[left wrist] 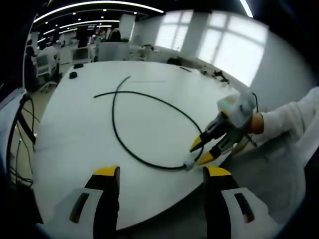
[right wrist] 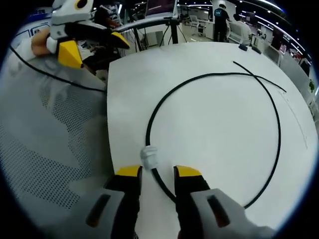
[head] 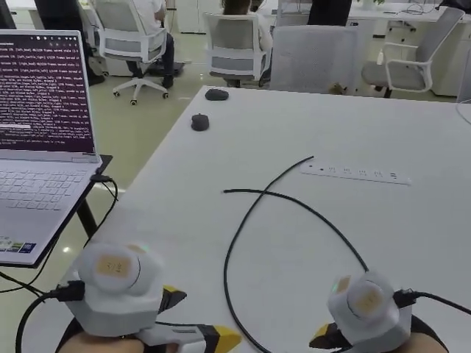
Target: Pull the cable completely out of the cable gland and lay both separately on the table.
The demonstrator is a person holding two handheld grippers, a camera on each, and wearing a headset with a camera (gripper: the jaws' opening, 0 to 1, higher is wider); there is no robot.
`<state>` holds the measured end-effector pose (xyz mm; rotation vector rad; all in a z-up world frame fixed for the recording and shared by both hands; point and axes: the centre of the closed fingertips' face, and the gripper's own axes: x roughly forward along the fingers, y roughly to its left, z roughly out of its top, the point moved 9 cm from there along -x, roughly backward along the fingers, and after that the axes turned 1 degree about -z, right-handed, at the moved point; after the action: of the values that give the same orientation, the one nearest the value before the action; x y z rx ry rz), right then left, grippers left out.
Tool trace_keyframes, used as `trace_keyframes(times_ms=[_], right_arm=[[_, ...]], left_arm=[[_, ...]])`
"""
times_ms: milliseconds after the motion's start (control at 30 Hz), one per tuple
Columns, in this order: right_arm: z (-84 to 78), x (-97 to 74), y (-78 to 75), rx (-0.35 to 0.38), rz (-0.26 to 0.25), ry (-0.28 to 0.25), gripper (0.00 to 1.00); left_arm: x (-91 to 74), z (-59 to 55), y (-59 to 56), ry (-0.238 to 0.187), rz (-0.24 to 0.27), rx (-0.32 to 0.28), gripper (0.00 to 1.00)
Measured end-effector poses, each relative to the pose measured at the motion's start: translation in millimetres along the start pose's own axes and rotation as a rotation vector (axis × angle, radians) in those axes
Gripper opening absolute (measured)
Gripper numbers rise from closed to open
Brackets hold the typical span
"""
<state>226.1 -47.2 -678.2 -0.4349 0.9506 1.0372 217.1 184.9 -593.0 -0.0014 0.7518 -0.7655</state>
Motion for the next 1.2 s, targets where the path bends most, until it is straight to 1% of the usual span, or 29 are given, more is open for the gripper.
trace_keyframes(times_ms=[67,167,267,300,333,367,433,467,633,733,767,800,933,1033,1100,1167,1200], right_arm=[[-0.1,1.9,0.5,0.001,0.001,-0.011,0.27],[0.2,5.1,1.5,-0.013,0.012,-0.030,0.24],[-4.1,13.7,1.6,-0.042,0.017,-0.005,0.21],[-2.9,14.2,2.4,-0.031,0.010,-0.036,0.20],[-4.0,16.3,1.4,-0.036,0.030,-0.032,0.19],[-3.0,17.2,1.2,-0.033,0.036,-0.042,0.19],[-1.3,17.3,0.8,-0.035,0.034,-0.048,0.17],[-1.7,18.8,0.7,-0.041,0.037,-0.053,0.13],[-0.4,18.1,1.2,-0.057,0.041,-0.057,0.13],[-0.3,18.4,2.5,-0.087,0.037,-0.046,0.12],[-0.3,16.2,3.3,-0.112,0.030,-0.031,0.12],[0.0,15.3,4.3,-0.124,0.033,-0.028,0.12],[7.8,0.2,6.1,-0.135,0.040,-0.063,0.12],[15.0,-13.6,5.6,-0.135,0.035,-0.099,0.12],[20.9,-25.1,5.7,-0.145,0.031,-0.124,0.11],[27.4,-38.6,6.7,-0.152,0.022,-0.147,0.11],[31.3,-46.2,7.0,-0.155,0.017,-0.161,0.11]], left_arm=[[0.1,0.0,-0.4,0.002,-0.002,0.002,0.68],[0.1,-0.3,-0.2,0.002,-0.003,-0.001,0.68],[-0.2,-0.1,0.4,-0.001,0.000,-0.005,0.69],[-0.2,-0.2,0.5,0.000,0.002,-0.005,0.69],[-0.3,-0.5,0.8,0.002,0.002,-0.007,0.69],[-0.3,-0.7,0.8,0.003,0.002,-0.008,0.68],[-0.3,-0.6,0.7,0.002,0.002,-0.008,0.68],[-0.5,-0.4,0.8,0.001,0.003,-0.008,0.68],[-0.6,-0.1,1.4,0.000,0.004,-0.007,0.68],[-0.7,0.5,1.1,-0.004,0.003,-0.005,0.68],[-0.7,0.6,1.2,-0.005,0.003,-0.004,0.68],[-0.7,0.7,1.2,-0.006,0.004,-0.005,0.68],[-0.4,2.1,0.0,-0.012,-0.003,0.003,0.67],[0.9,4.1,-5.4,-0.016,-0.030,0.030,0.65],[1.7,8.2,-10.4,-0.037,-0.052,0.082,0.62],[1.3,12.2,-15.7,-0.068,-0.083,0.086,0.58],[0.8,15.5,-18.5,-0.096,-0.101,0.097,0.57]])
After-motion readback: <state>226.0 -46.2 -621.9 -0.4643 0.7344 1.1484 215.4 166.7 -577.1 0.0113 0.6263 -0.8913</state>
